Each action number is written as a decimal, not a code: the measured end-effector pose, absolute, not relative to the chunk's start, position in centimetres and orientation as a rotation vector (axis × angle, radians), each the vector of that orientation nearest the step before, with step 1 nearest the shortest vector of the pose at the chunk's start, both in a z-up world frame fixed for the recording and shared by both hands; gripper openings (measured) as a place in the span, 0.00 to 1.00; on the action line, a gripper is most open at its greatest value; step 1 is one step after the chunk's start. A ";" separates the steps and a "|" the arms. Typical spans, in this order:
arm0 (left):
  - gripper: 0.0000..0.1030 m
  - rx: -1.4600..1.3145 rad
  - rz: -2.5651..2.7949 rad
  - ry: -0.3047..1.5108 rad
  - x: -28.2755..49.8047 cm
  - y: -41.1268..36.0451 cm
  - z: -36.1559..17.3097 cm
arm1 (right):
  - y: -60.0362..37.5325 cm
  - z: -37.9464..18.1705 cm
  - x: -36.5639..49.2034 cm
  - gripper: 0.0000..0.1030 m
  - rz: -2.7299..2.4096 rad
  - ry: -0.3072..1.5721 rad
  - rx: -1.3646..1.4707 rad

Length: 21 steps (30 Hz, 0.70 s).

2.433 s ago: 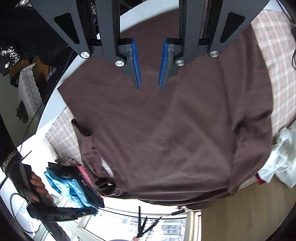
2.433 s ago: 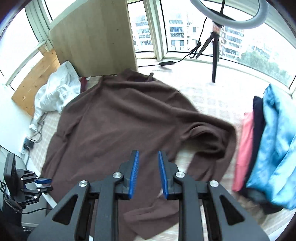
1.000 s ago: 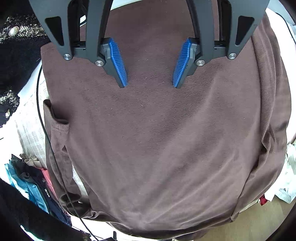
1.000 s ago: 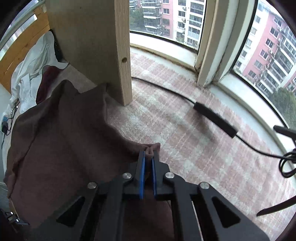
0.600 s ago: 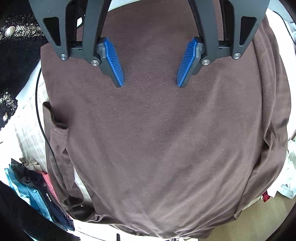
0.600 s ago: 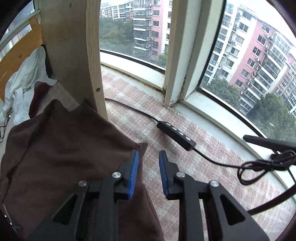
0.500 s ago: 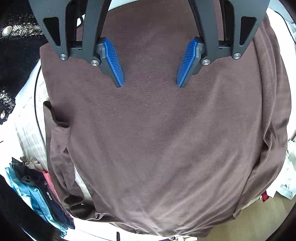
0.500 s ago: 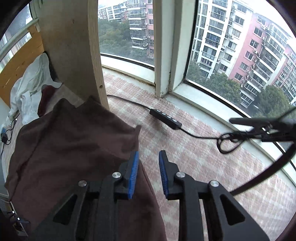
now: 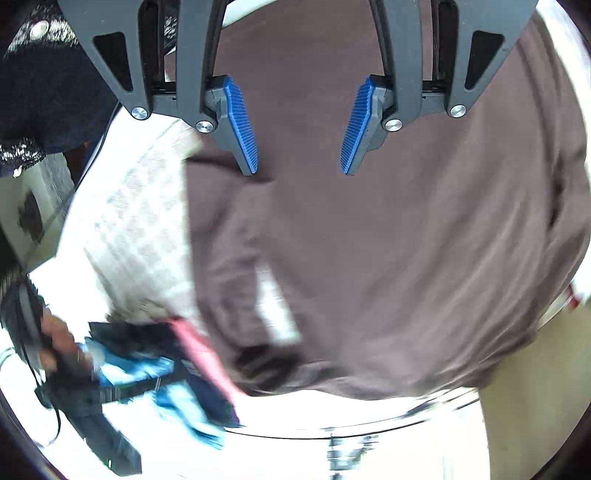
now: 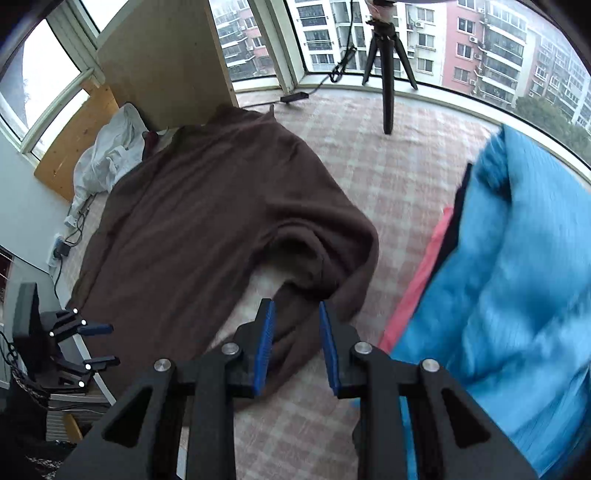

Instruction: Fold clothes

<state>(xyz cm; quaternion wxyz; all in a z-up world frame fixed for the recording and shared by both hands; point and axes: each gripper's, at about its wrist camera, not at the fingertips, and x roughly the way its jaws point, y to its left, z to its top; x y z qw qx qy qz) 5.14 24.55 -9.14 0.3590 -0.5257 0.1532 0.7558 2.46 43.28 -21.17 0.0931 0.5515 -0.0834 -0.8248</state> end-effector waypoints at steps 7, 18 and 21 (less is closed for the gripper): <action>0.42 -1.360 1.840 0.486 5.5 28.5 -10.0 | 41.3 -29.4 8.7 0.25 -2.388 -0.571 1.721; 0.09 -1.432 1.767 0.292 6.2 28.4 -10.5 | 38.9 -29.9 7.9 0.03 -2.350 -0.522 1.550; 0.09 -1.430 1.703 0.114 7.7 28.7 -9.0 | 40.0 -27.2 8.4 0.02 -2.319 -0.450 1.547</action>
